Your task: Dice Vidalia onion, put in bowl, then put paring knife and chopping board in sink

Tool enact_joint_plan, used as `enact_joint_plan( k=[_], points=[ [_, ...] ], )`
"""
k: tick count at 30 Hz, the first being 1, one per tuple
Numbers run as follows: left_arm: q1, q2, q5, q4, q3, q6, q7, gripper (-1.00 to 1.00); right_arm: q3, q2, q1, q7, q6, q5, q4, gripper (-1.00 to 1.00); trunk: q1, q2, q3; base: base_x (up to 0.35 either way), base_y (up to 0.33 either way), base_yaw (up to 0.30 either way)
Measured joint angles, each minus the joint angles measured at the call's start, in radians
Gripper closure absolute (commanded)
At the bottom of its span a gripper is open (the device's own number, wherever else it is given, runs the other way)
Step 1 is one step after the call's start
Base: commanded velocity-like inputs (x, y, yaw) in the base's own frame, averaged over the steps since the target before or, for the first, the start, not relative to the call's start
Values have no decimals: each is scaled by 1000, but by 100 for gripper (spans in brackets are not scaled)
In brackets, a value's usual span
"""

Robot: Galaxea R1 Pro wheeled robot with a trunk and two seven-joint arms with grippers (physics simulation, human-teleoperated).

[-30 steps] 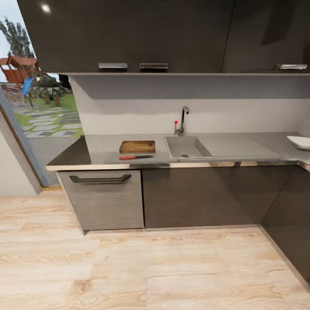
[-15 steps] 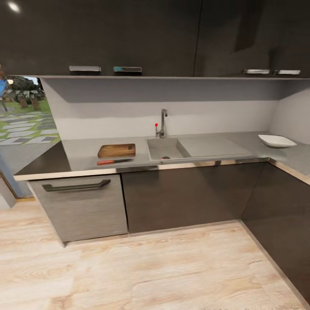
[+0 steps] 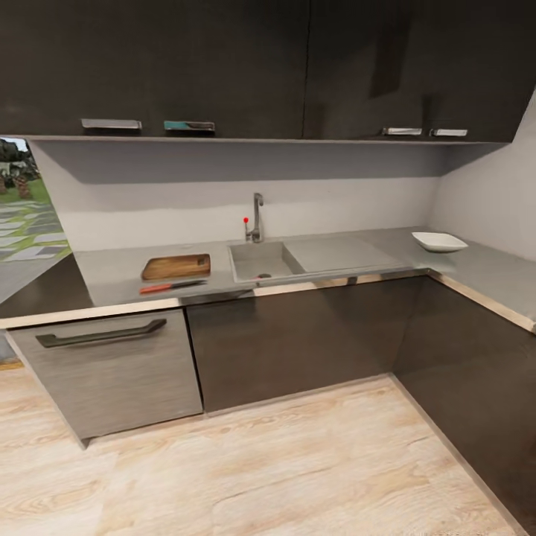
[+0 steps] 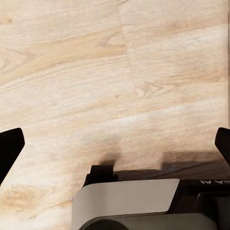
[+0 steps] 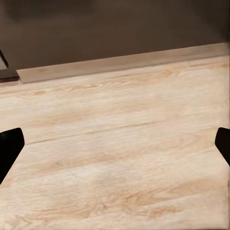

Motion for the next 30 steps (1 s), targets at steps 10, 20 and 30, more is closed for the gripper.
enact_joint_plan(
  k=[10,20,30],
  points=[
    [0,0,0,1,0,0,0,-100,0,0,0,0,0,0,0,-100,0,0,12,0,0,-207],
    [0,0,0,1,0,0,0,-100,0,0,0,0,0,0,0,-100,0,0,23,0,0,-207],
    [0,0,-1,-2,0,0,0,-100,1,0,0,0,0,0,0,-100,0,0,35,0,0,-207]
  ],
)
